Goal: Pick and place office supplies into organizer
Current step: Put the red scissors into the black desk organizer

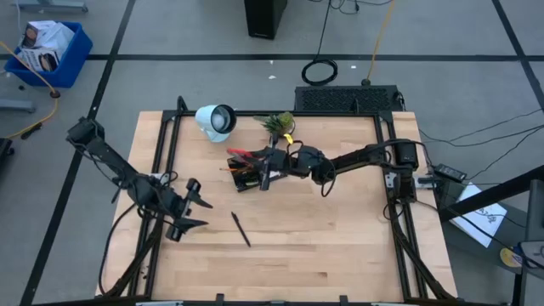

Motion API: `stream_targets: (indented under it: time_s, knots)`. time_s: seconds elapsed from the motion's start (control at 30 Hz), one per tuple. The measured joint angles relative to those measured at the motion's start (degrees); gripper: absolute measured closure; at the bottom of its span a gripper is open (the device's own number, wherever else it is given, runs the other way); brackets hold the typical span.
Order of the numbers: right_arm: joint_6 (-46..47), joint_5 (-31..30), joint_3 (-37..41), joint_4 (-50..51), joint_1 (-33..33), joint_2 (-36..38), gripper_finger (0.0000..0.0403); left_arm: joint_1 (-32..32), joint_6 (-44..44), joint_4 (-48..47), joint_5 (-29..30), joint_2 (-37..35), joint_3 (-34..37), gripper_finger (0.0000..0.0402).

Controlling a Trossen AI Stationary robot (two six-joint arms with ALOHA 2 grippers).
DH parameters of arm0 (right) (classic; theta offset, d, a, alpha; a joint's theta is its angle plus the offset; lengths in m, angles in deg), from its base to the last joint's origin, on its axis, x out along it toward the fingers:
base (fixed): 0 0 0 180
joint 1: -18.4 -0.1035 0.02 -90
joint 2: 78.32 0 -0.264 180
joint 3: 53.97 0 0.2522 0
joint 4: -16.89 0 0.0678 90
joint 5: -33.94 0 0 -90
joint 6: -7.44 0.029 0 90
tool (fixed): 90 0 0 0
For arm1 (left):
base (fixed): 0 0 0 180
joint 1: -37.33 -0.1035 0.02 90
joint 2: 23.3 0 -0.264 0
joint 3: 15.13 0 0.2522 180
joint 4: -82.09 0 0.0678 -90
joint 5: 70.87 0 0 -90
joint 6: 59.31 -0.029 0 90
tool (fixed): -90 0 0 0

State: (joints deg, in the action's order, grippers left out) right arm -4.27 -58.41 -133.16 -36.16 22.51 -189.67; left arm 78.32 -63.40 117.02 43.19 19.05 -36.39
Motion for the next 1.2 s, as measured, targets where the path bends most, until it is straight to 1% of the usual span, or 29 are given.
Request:
stream_targets:
  time_s: [0.03,0.13,0.3,0.43,0.57,0.63,0.8,1.03,1.2]
  knots:
    - [-0.3,0.9,-0.1,-0.5,0.4,-0.3,0.0379,0.0,-0.1,0.7,0.0,-0.2,0.4,0.0178]
    - [-0.5,1.1,-0.3,-4.0,1.5,-1.3,0.0379,0.0,0.0,1.1,0.1,0.0,0.8,0.0178]
    - [0.7,2.6,-1.0,-8.9,4.1,-4.9,0.0379,0.0,0.3,1.3,0.0,0.1,0.8,0.0178]
    - [4.6,3.0,-4.2,-10.3,5.9,-8.5,0.0379,0.0,0.3,1.2,-0.2,0.1,0.8,0.0179]
    - [5.0,5.4,-7.5,-9.7,6.6,-12.9,0.0378,0.0,0.4,1.2,-0.7,0.1,0.8,0.0179]
    - [4.4,5.0,-8.5,-10.1,6.7,-14.9,0.0377,0.0,0.8,1.1,-1.0,0.1,0.8,0.0179]
    - [2.3,-0.6,-8.5,-10.6,6.7,-15.9,0.0372,0.0,2.9,0.7,-1.3,0.1,0.8,0.0179]
    - [1.8,-0.5,-8.3,-6.2,6.7,-16.1,0.0356,0.0,3.2,-0.1,-1.6,0.4,0.8,0.0178]
    - [-1.1,-0.5,-8.3,-4.2,5.7,-16.1,0.0325,0.0,4.9,-0.4,-1.6,0.4,0.8,0.0178]
